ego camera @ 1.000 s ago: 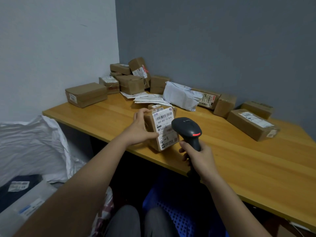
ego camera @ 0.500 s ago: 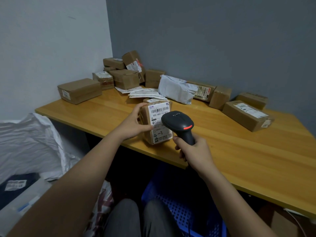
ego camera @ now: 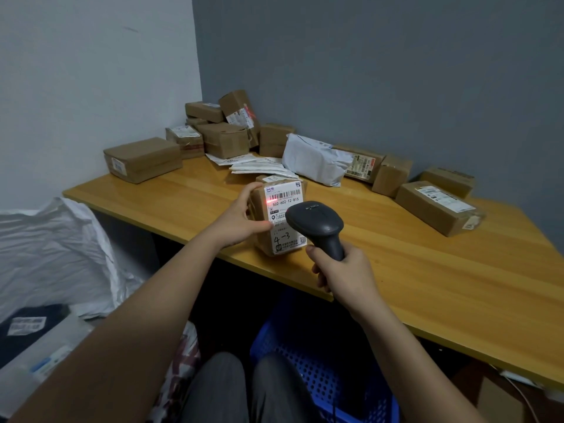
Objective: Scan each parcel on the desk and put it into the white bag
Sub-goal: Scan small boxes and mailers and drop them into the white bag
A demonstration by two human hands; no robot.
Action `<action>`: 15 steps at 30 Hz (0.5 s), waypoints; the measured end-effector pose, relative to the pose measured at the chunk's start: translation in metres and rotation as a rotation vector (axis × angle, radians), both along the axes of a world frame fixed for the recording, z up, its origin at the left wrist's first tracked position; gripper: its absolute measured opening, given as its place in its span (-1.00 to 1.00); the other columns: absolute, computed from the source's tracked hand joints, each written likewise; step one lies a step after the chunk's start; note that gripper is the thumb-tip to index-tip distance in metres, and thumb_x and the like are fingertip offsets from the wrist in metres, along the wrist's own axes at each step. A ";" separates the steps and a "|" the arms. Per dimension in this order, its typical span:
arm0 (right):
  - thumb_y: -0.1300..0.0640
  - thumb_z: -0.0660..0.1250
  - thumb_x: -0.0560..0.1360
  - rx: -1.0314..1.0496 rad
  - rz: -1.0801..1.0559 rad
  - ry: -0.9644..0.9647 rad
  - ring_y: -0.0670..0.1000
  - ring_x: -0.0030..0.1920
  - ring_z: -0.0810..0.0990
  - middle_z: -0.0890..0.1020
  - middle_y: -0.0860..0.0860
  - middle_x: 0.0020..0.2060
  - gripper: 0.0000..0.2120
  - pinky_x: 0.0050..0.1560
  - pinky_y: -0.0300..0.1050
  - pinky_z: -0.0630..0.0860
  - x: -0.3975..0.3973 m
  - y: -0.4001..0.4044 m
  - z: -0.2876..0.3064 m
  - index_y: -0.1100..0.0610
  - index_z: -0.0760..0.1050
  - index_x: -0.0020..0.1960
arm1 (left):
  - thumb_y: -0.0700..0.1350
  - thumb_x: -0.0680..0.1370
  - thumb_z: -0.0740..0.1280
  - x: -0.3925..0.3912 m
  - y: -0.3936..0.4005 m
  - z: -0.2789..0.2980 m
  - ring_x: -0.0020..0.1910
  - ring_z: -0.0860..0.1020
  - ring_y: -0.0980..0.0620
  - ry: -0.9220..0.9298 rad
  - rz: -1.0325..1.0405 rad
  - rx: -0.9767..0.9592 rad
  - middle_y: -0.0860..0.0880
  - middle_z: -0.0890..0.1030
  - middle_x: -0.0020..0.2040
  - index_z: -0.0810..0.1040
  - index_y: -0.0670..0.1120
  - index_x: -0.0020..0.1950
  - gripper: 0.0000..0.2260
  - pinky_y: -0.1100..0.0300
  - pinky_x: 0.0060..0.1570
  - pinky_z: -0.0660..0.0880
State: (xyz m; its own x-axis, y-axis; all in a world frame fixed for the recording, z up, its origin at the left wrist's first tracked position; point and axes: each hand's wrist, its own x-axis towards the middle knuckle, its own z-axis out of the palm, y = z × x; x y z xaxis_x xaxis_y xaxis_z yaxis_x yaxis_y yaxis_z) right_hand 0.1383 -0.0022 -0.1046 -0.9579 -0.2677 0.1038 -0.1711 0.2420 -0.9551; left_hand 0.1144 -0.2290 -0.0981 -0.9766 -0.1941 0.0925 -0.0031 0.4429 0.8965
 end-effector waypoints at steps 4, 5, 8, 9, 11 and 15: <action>0.07 0.41 0.50 -0.006 0.009 -0.008 0.00 -0.42 0.52 0.58 0.06 -0.38 -0.82 -0.38 -0.09 0.44 0.000 0.000 0.001 0.16 0.52 -0.17 | -0.19 0.45 0.48 -0.001 0.000 0.000 0.45 0.24 -0.08 -0.003 0.003 -0.002 -0.04 0.29 0.48 0.13 0.16 0.48 -0.25 0.07 0.30 0.30; 0.08 0.41 0.50 -0.011 0.009 -0.009 0.00 -0.42 0.52 0.58 0.06 -0.38 -0.82 -0.39 -0.10 0.44 0.000 0.000 0.001 0.17 0.52 -0.18 | -0.18 0.45 0.48 -0.001 -0.001 0.000 0.45 0.25 -0.07 0.000 0.004 0.001 -0.03 0.29 0.48 0.13 0.16 0.49 -0.25 0.07 0.29 0.30; 0.09 0.42 0.49 -0.043 0.013 -0.014 -0.02 -0.44 0.50 0.60 0.08 -0.35 -0.85 -0.42 -0.13 0.42 -0.001 -0.001 0.000 0.16 0.53 -0.16 | -0.16 0.44 0.49 0.000 0.000 -0.002 0.45 0.24 -0.06 0.012 -0.004 -0.013 -0.02 0.27 0.49 0.13 0.17 0.49 -0.24 0.05 0.33 0.31; 0.09 0.42 0.50 -0.050 0.015 -0.014 -0.02 -0.44 0.50 0.61 0.09 -0.34 -0.85 -0.42 -0.14 0.42 0.000 -0.001 0.000 0.16 0.54 -0.15 | -0.13 0.43 0.50 0.002 0.000 -0.004 0.46 0.23 -0.06 0.024 0.001 -0.035 -0.02 0.26 0.49 0.13 0.20 0.49 -0.23 0.01 0.36 0.31; 0.10 0.42 0.50 -0.073 0.012 -0.006 -0.03 -0.46 0.49 0.61 0.10 -0.33 -0.86 -0.44 -0.17 0.42 0.000 -0.003 0.002 0.17 0.54 -0.13 | -0.08 0.42 0.50 0.008 -0.001 -0.005 0.49 0.20 -0.07 0.051 0.032 -0.063 -0.02 0.21 0.52 0.10 0.27 0.49 -0.19 -0.08 0.41 0.28; 0.15 0.39 0.52 -0.122 0.031 -0.003 -0.02 -0.47 0.48 0.60 0.12 -0.32 -0.87 -0.45 -0.19 0.41 0.000 -0.020 0.012 0.22 0.53 -0.11 | -0.09 0.46 0.48 0.034 -0.017 0.005 0.50 0.17 -0.08 0.118 0.132 -0.006 0.00 0.15 0.56 0.00 0.25 0.54 -0.16 -0.13 0.45 0.21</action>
State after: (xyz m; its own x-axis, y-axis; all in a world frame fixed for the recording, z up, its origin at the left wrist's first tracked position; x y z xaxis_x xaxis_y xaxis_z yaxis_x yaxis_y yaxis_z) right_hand 0.1379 -0.0223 -0.0922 -0.9496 -0.2831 0.1345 -0.1739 0.1189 -0.9775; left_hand 0.1486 -0.2462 -0.0933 -0.9250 -0.3188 0.2065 0.0435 0.4512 0.8914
